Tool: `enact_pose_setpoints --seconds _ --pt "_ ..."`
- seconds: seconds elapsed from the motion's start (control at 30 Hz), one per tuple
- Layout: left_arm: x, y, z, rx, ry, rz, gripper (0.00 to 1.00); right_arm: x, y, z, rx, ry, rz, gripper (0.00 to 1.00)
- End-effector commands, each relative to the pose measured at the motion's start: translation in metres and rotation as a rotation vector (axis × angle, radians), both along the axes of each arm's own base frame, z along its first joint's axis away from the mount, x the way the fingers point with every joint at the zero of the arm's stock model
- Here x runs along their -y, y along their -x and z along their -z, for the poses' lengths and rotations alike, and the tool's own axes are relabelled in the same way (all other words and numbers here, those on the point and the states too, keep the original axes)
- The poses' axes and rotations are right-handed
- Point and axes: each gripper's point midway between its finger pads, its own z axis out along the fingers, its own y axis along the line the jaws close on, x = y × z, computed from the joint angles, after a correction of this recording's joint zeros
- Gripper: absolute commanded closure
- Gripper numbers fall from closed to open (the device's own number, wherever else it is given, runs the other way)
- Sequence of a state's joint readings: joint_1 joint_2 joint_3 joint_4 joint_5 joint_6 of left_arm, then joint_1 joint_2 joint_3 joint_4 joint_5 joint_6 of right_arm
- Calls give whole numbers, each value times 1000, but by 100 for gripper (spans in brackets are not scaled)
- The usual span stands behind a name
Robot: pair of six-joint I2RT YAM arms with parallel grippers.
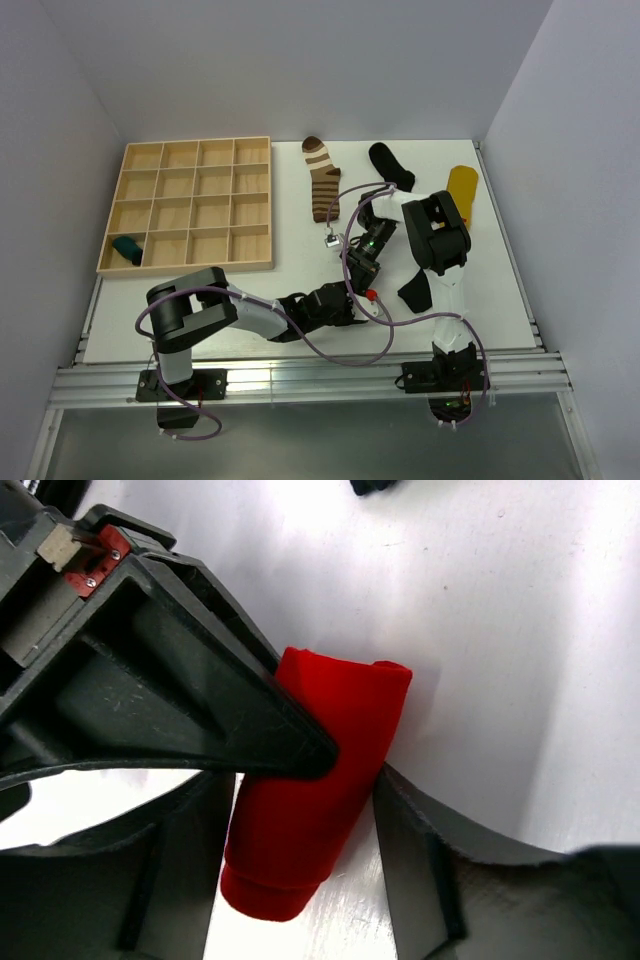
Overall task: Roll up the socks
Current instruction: Roll the sock at the center of the board, then pick up the sock at the center of the board.
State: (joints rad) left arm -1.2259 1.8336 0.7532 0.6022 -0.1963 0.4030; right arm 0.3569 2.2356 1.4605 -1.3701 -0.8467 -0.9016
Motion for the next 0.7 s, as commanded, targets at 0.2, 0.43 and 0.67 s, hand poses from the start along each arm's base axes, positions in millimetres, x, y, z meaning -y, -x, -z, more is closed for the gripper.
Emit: enact_pose_setpoints --seconds 0.2,0.43,0.67 --pt "2 8 25 -104 -45 -5 53 9 -1 7 22 -10 -64 66" --pt "2 15 39 -176 -87 11 76 12 3 8 19 -1 -71 63" --pt "-2 20 46 -221 -113 18 100 13 -11 7 111 25 -39 56"
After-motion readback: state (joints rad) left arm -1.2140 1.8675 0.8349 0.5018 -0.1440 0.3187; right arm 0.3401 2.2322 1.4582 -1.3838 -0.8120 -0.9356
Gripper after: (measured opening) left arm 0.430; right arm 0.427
